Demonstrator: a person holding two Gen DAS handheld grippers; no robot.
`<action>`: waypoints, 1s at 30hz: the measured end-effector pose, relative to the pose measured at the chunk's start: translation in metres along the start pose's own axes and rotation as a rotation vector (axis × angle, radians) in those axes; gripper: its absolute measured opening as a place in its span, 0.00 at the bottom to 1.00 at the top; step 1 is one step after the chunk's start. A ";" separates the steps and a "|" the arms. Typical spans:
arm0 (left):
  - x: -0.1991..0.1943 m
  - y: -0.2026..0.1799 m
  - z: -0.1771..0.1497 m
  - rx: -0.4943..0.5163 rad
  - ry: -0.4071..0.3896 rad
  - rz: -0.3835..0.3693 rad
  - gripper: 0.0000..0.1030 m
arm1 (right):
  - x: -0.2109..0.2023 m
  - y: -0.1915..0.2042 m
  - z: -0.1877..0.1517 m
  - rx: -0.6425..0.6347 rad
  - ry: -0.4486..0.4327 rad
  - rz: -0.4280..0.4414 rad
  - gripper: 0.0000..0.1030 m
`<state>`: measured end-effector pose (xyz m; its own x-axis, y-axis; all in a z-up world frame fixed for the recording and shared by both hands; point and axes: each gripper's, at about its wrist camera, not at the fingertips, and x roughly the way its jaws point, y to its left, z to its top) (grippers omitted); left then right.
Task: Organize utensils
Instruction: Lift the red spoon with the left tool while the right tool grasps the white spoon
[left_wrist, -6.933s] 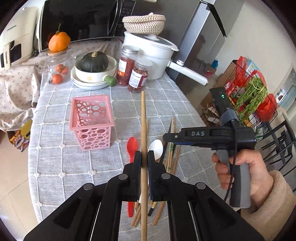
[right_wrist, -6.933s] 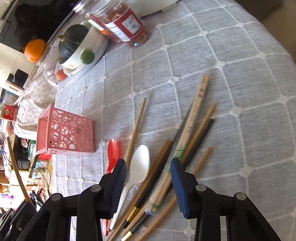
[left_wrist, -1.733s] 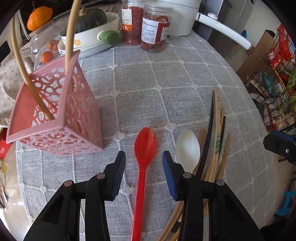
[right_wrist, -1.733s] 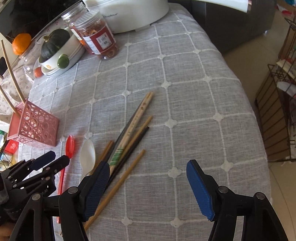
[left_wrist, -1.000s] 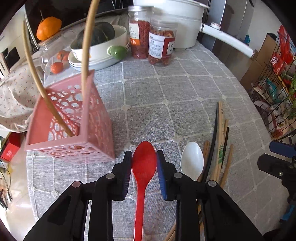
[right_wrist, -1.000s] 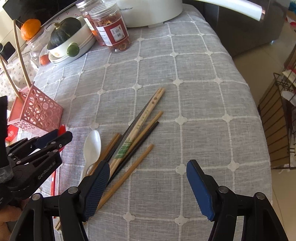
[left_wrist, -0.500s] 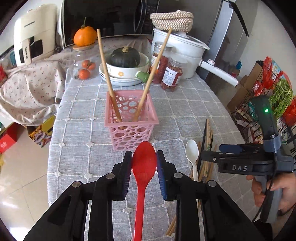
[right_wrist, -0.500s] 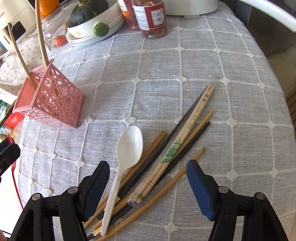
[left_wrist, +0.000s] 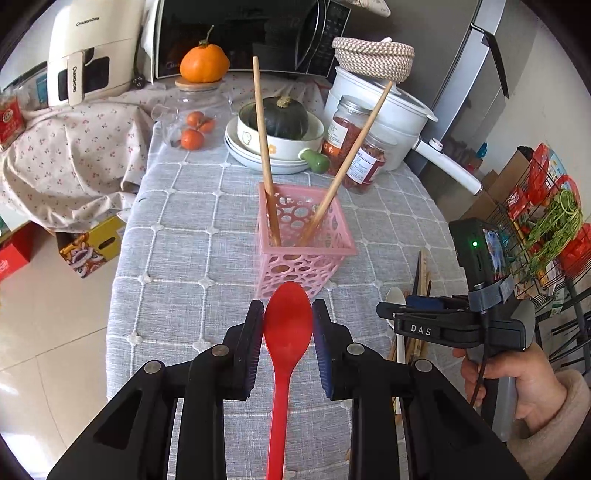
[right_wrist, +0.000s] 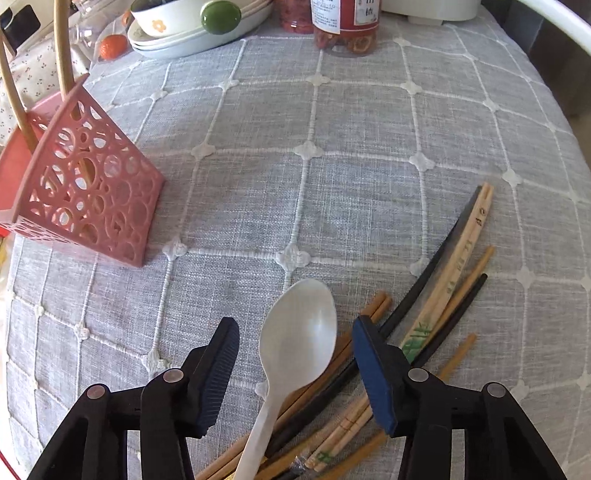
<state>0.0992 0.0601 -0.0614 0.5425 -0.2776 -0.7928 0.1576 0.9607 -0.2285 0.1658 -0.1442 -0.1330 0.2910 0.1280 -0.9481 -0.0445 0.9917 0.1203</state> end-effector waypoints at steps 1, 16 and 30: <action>0.000 0.001 0.000 -0.002 -0.001 0.001 0.27 | 0.003 0.000 0.000 0.002 0.003 -0.008 0.48; -0.047 0.005 0.029 -0.052 -0.250 -0.014 0.27 | -0.033 -0.004 0.001 0.005 -0.101 0.032 0.37; -0.066 -0.025 0.077 -0.046 -0.809 0.089 0.27 | -0.077 0.003 0.005 0.040 -0.267 0.093 0.37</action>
<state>0.1232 0.0548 0.0405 0.9822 -0.0981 -0.1602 0.0612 0.9733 -0.2211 0.1477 -0.1506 -0.0585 0.5288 0.2106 -0.8222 -0.0464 0.9744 0.2198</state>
